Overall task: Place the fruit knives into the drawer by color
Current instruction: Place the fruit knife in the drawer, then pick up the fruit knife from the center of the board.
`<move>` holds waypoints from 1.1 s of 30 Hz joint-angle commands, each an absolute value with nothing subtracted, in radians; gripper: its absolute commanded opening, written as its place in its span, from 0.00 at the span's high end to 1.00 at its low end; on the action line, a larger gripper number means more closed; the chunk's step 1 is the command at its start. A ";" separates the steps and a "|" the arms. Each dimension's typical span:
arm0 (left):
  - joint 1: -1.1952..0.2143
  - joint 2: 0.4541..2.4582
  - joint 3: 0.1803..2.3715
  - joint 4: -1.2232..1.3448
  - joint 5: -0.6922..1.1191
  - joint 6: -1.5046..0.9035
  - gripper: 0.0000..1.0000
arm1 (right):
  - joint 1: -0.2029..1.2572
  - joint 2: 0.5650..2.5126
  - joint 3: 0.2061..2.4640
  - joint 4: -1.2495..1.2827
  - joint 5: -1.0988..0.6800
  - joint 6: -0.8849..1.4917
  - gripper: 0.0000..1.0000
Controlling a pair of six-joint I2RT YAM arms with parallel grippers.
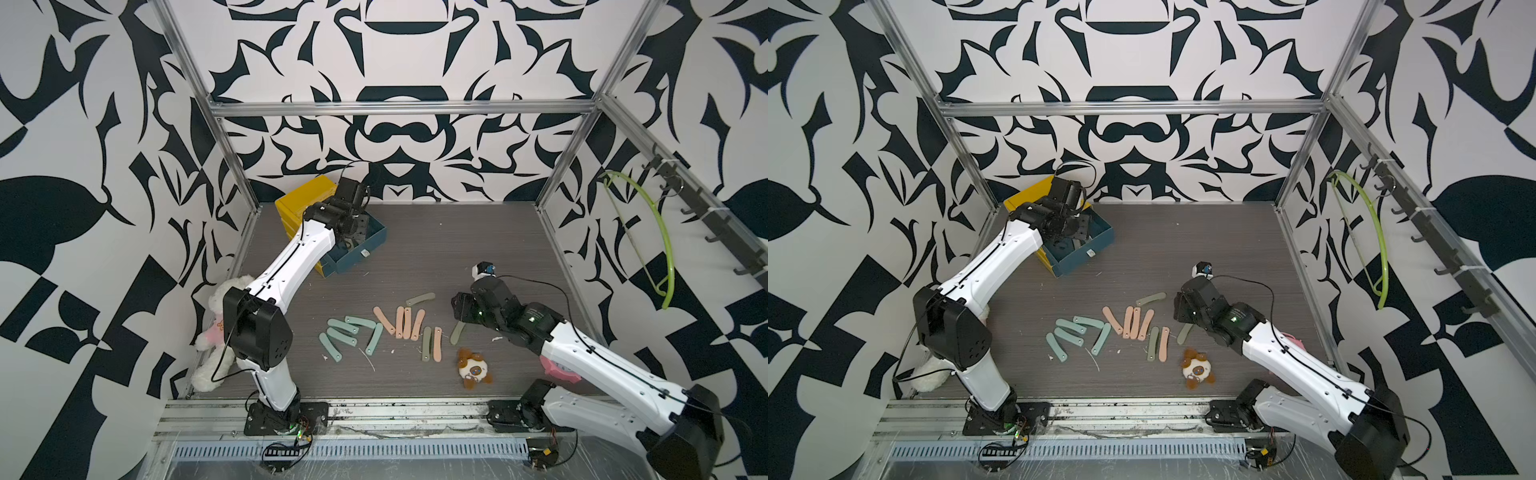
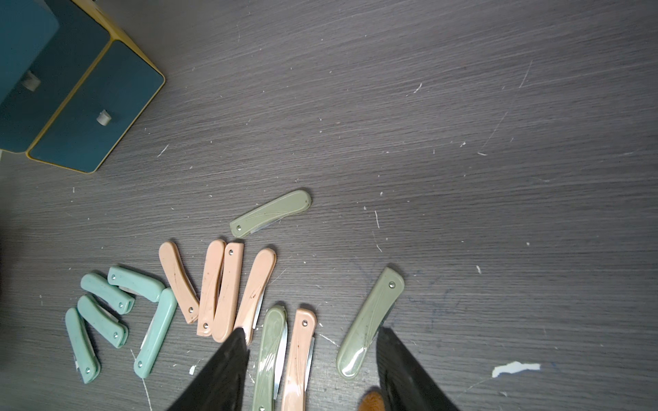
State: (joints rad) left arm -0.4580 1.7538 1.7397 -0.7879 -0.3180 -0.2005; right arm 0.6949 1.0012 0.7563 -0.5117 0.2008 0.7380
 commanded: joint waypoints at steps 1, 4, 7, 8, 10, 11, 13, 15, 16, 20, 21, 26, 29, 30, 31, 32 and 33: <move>-0.453 1.733 1.792 -0.801 -0.299 -0.204 0.27 | 0.692 0.998 0.791 -0.503 0.202 0.749 0.40; -0.454 1.693 1.814 -0.797 -0.254 -0.219 0.16 | 0.693 1.005 0.795 -0.505 0.201 0.749 0.39; -0.454 1.634 1.814 -0.776 -0.193 -0.258 0.05 | 0.692 1.011 0.796 -0.505 0.202 0.752 0.38; -0.454 1.610 1.810 -0.767 -0.167 -0.269 0.02 | 0.692 1.016 0.798 -0.505 0.202 0.752 0.38; -0.455 1.567 1.798 -0.753 -0.117 -0.293 0.01 | 0.691 1.035 0.804 -0.514 0.167 0.755 0.38; -0.457 1.540 1.784 -0.744 -0.084 -0.305 0.01 | 0.691 1.053 0.809 -0.522 0.166 0.755 0.38; -0.462 1.481 1.736 -0.713 -0.035 -0.332 0.01 | 0.684 1.091 0.817 -0.536 0.169 0.755 0.38; -0.471 1.412 1.657 -0.664 0.005 -0.365 0.01 | 0.663 1.140 0.823 -0.544 0.156 0.753 0.39; -0.480 1.368 1.605 -0.632 0.016 -0.381 0.01 | 0.647 1.165 0.825 -0.545 0.146 0.752 0.39; -0.544 1.204 1.383 -0.536 0.004 -0.435 0.01 | 0.570 1.254 0.822 -0.549 0.090 0.756 0.42; -0.562 1.177 1.335 -0.522 -0.001 -0.446 0.01 | 0.558 1.267 0.820 -0.553 0.087 0.759 0.42; -0.653 1.043 1.081 -0.477 -0.049 -0.501 0.01 | 0.508 1.321 0.805 -0.570 0.065 0.775 0.39; -0.679 0.976 0.955 -0.436 -0.041 -0.543 0.01 | 0.506 1.351 0.798 -0.558 0.044 0.793 0.38; -0.685 0.962 0.925 -0.430 -0.041 -0.552 0.01 | 0.506 1.364 0.799 -0.556 0.039 0.798 0.38; -0.689 0.946 0.895 -0.428 -0.041 -0.564 0.01 | 0.506 1.381 0.801 -0.551 0.030 0.804 0.38; -0.691 0.933 0.866 -0.419 -0.035 -0.572 0.01 | 0.507 1.399 0.802 -0.547 0.024 0.808 0.38; -0.694 0.919 0.844 -0.411 -0.032 -0.578 0.01 | 0.506 1.413 0.804 -0.543 0.015 0.813 0.39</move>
State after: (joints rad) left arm -0.6857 0.9634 0.8833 -0.4789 -0.0330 -0.5320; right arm 0.5072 1.3907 0.7902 -0.5484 0.0437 0.7841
